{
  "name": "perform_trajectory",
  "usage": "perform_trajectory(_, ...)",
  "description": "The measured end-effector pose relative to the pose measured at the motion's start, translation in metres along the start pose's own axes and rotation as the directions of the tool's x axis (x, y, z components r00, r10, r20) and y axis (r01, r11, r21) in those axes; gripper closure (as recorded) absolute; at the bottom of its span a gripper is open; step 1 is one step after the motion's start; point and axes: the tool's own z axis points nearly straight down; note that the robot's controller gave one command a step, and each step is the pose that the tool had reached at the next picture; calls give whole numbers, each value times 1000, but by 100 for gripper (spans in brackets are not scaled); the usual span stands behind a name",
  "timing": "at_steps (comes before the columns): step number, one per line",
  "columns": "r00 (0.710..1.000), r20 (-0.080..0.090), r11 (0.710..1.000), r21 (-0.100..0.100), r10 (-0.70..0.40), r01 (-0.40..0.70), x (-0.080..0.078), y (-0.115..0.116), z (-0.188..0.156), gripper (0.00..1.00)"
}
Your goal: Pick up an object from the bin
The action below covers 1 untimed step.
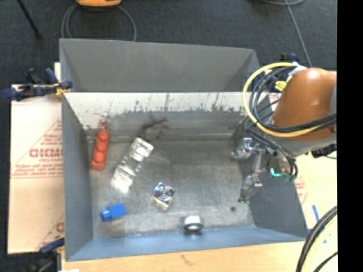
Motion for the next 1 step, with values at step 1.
perform_trajectory(1, 991, 10, 991, 2, -136, 136, 23, 98, 123, 0)
